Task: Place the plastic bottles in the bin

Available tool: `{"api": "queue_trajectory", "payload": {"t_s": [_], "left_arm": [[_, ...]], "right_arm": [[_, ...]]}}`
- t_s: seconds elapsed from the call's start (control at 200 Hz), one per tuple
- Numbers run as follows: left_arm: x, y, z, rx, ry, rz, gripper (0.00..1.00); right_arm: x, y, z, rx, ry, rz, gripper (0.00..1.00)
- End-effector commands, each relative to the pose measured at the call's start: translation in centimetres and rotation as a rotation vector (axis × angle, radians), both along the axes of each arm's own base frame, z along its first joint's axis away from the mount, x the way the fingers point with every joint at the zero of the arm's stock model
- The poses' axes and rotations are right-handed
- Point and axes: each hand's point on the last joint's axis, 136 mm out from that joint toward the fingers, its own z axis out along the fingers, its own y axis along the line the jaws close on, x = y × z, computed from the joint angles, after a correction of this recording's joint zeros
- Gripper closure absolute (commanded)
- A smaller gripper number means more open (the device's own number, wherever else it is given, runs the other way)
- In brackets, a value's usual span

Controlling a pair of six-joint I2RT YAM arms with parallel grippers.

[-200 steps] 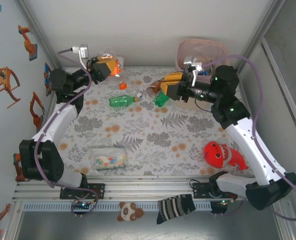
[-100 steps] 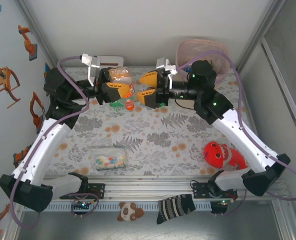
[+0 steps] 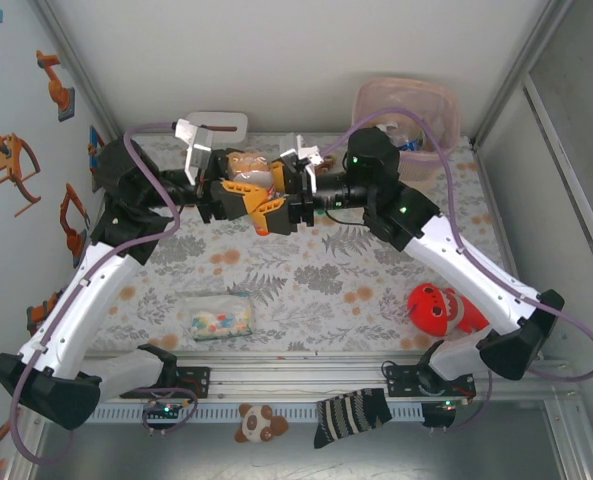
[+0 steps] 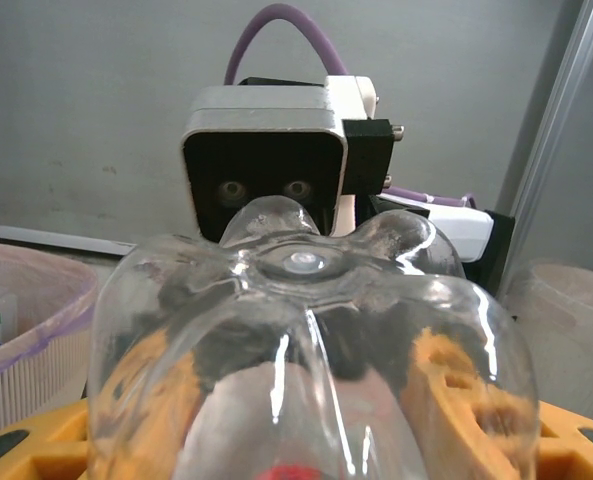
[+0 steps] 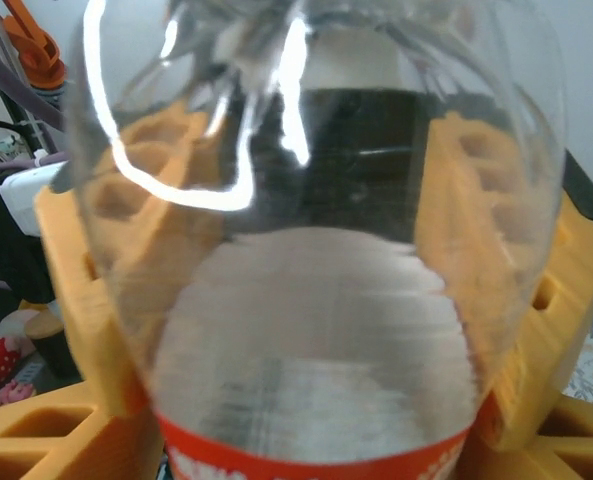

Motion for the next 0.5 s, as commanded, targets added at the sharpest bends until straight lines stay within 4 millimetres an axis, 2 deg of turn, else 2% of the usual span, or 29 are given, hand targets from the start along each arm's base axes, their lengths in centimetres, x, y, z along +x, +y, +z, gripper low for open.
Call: {"api": "queue_trajectory", "payload": {"t_s": [0.0, 0.16, 0.325, 0.411, 0.496], "left_arm": [[-1.14, 0.27, 0.92, -0.013, -0.060, -0.014, 0.64], [-1.00, 0.17, 1.02, -0.017, -0.065, -0.013, 0.61], [-0.73, 0.19, 1.10, -0.023, -0.065, 0.006, 0.49], [-0.66, 0.26, 1.20, -0.027, -0.072, 0.020, 0.38], [-0.63, 0.43, 1.26, -0.029, -0.077, 0.036, 0.33]], "right_arm": [[-0.63, -0.14, 2.12, 0.046, -0.029, 0.008, 0.36], [-0.75, -0.33, 2.27, 0.047, -0.029, 0.004, 0.44], [-0.51, -0.40, 2.32, 0.046, -0.028, -0.015, 0.50], [-0.20, -0.51, 2.33, 0.042, -0.032, -0.039, 0.52], [0.09, -0.70, 2.40, 0.036, -0.037, -0.068, 0.53]]}}
